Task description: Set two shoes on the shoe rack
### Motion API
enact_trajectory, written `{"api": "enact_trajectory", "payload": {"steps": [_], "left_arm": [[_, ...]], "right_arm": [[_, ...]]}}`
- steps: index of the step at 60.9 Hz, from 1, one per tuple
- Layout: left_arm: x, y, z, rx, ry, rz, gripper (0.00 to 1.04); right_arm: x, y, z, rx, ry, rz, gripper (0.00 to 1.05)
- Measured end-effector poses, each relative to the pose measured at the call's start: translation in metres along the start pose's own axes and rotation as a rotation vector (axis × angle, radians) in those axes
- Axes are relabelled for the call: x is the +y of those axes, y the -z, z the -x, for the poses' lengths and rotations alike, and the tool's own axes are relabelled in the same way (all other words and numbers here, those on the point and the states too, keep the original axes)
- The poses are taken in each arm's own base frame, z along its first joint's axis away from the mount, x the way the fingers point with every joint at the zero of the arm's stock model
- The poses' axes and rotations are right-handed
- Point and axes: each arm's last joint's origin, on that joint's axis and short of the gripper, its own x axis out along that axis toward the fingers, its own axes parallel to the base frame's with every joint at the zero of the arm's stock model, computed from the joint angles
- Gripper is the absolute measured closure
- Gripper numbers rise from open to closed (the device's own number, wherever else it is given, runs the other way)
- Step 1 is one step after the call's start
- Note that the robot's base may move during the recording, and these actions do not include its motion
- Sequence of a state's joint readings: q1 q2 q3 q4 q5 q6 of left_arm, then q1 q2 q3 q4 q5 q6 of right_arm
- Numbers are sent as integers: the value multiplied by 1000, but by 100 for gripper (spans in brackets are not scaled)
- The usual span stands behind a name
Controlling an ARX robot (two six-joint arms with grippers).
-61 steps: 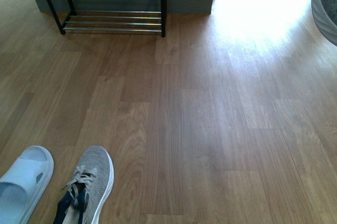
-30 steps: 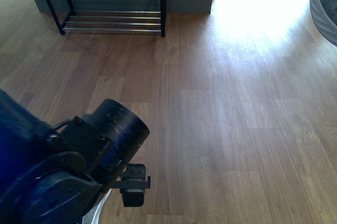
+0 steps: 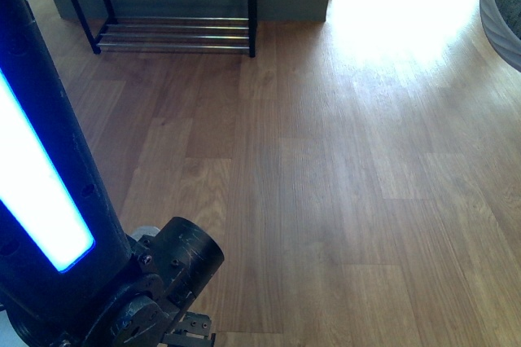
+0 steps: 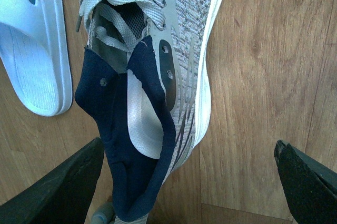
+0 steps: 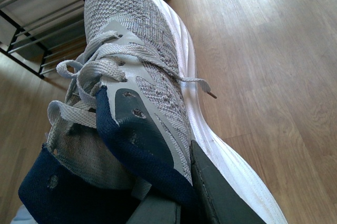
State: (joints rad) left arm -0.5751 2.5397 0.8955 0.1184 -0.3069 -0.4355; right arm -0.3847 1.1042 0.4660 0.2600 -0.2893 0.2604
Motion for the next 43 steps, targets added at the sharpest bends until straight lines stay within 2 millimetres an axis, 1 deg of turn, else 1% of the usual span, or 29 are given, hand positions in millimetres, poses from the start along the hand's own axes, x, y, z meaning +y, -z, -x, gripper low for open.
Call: {"api": "enact_trajectory", "payload": {"steps": [12,27,28,43], "left_arm": [[3,3,-13,25,-19,-14,9],[5,-9,-31,29,-30,18,9],[5,-10,-35,32,-31,18,9],[-3,-16,-55,51,-31,12,9]], "right_arm": [[0,0,0,0,0,0,103],[0,0,0,0,0,0,103],[0,0,0,0,0,0,103],[0,0,0,0,0,0,103]]}}
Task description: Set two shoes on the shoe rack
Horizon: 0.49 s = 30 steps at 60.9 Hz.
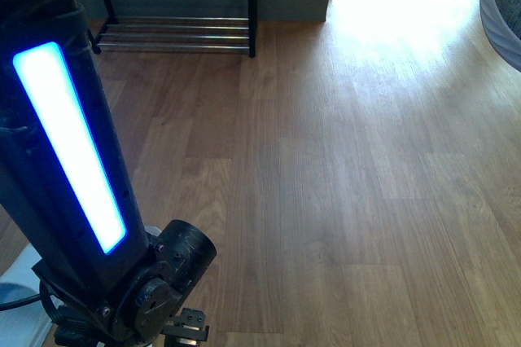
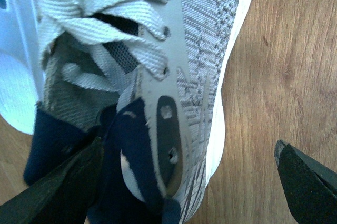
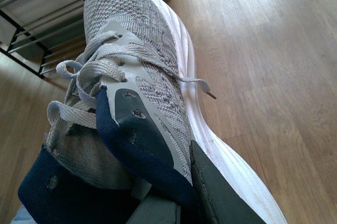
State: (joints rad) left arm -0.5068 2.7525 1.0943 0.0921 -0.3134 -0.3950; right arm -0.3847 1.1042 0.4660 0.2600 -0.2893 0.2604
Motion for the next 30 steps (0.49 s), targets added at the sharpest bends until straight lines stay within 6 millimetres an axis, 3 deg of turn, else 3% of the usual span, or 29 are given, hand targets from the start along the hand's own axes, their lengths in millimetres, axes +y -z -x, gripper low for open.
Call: {"api": "enact_trajectory", "payload": {"steps": [8,30], "left_arm": [[-3,-2,-7,6,-4,-3,12],[-6,-7,-8,-19,7,7,73]], "right_arm": [[0,0,0,0,0,0,103],[0,0,0,0,0,0,103]]}}
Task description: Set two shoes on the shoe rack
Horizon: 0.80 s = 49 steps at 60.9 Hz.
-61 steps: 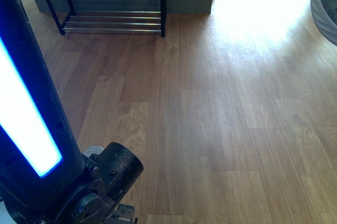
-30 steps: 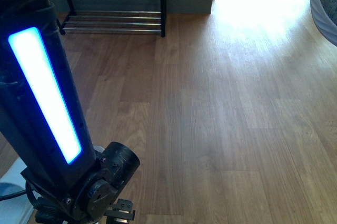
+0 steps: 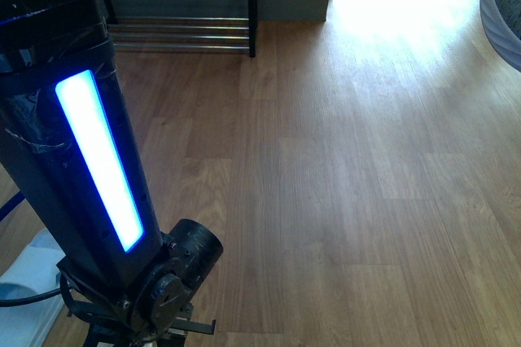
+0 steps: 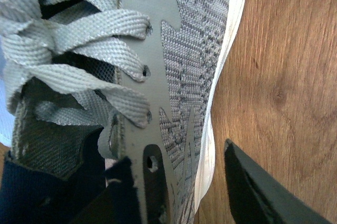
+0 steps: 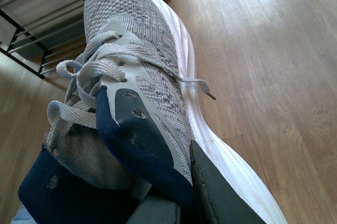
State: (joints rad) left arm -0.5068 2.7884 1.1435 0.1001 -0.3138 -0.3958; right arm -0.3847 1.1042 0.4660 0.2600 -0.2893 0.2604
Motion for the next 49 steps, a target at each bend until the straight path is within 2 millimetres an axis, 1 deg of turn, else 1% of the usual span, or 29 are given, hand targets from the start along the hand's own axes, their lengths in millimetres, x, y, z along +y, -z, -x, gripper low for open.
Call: {"api": "enact_trajectory", "payload": {"steps": [2,7,11,17,23,29,32,34,37,39,42,44,49], "left_arm": [[0,0,0,0,0,0,76],[4,2,-1,-4,1,12,94],[7,1,0,-10,8,23,103],[14,-1,7,-27,37,57,103],[21,-6,20,-64,60,87,103],[29,-19,44,-143,89,118,103],[34,-28,63,-209,99,129,103],[37,-31,72,-239,105,136,103],[44,-38,94,-313,110,136,103],[47,-39,103,-338,113,136,103],[54,-41,127,-396,130,142,103],[57,-41,136,-420,135,141,103],[71,-35,173,-506,132,131,103]], "right_arm": [[0,0,0,0,0,0,103],[0,0,0,0,0,0,103],[0,0,0,0,0,0,103],[0,0,0,0,0,0,103],[0,0,0,0,0,0,103],[0,0,0,0,0,0,103],[0,0,0,0,0,0,103],[0,0,0,0,0,0,103],[0,0,0,0,0,0,103],[0,0,0,0,0,0,103],[0,0,0,0,0,0,103],[0,0,0,0,0,0,103],[0,0,0,0,0,0,103]]}}
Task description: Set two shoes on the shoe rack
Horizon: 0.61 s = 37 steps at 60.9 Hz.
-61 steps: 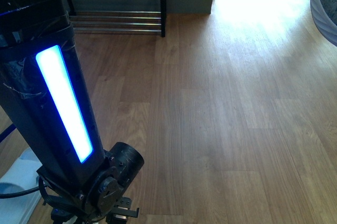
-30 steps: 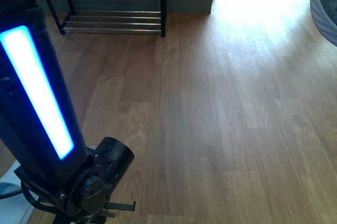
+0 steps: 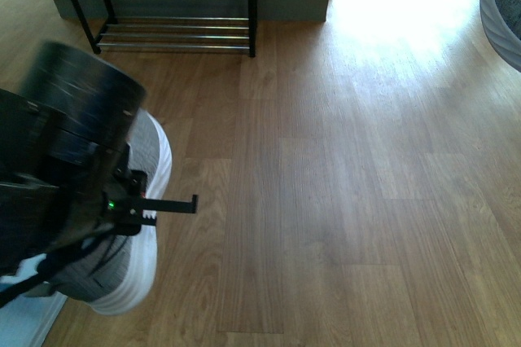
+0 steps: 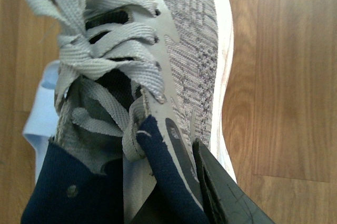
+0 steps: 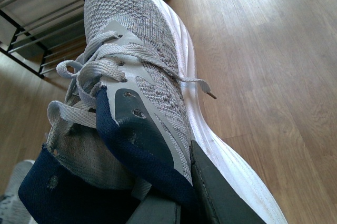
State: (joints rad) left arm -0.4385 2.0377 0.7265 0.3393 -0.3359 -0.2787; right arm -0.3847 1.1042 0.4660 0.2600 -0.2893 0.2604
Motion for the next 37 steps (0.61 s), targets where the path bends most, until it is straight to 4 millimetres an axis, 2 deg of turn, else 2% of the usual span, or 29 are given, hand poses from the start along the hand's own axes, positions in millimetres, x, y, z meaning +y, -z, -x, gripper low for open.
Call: {"api": "enact_trajectory", "payload": {"steps": [6,7,12,21,30,37], "left_arm": [[10,-11,46,-94,-5,-35,103],[11,-11,48,-98,-5,-37,103],[23,-18,90,-182,-3,-47,103],[41,-16,141,-275,-1,-36,103],[60,0,175,-335,-48,-24,103],[68,10,183,-360,-75,-14,103]], "right_arm": [[0,0,0,0,0,0,103],[0,0,0,0,0,0,103],[0,0,0,0,0,0,103],[0,0,0,0,0,0,103],[0,0,0,0,0,0,103],[0,0,0,0,0,0,103]]}}
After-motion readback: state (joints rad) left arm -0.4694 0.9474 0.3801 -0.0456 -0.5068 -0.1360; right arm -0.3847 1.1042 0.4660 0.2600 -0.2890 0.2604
